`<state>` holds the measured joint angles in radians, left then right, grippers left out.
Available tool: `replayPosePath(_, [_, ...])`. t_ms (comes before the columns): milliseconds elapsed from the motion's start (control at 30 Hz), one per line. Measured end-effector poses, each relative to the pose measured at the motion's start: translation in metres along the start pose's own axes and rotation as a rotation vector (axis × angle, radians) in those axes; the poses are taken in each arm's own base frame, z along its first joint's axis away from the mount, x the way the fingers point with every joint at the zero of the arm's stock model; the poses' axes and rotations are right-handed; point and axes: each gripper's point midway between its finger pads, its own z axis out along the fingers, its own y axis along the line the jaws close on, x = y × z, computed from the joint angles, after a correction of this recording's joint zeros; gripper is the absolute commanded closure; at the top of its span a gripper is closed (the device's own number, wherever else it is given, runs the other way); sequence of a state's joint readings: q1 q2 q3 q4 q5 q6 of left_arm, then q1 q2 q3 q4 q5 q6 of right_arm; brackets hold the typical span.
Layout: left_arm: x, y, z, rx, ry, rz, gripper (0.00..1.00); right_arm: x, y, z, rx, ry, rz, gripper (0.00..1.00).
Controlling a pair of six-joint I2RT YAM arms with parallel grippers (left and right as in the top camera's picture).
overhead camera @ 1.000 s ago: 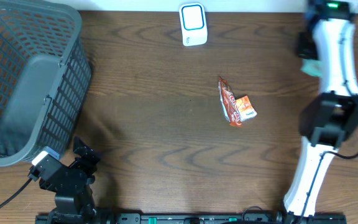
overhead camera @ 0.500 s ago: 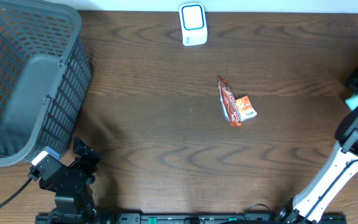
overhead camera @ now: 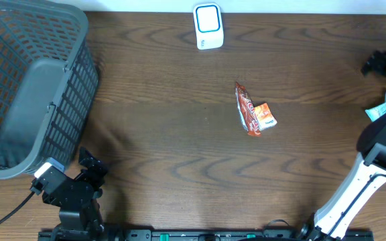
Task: Scan the item barcode
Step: 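Carry the wipes pack to the far right and release it, then reach the right gripper to the orange snack bag and grasp it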
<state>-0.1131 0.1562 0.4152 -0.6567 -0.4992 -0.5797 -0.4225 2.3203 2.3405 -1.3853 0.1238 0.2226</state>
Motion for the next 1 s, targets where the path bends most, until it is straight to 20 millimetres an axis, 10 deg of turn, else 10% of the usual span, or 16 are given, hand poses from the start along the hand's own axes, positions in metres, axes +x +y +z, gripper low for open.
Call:
replayPosePath(200, [0.0,0.0,0.0,0.0,0.0,0.0,0.07,0.038,0.092,-0.057,-0.074,-0.035,-0.203,0.01])
replayPosePath(533, [0.0,0.0,0.0,0.0,0.0,0.0,0.07,0.163,0.236,-0.095,-0.105,-0.002,-0.622,0.01])
replayPosePath(700, [0.0,0.0,0.0,0.0,0.0,0.0,0.07,0.219,0.269,-0.098,-0.081,0.007,-0.78,0.01])
replayPosePath(1000, [0.0,0.0,0.0,0.0,0.0,0.0,0.07,0.28,0.27,-0.044,0.068,0.073,-0.922,0.01])
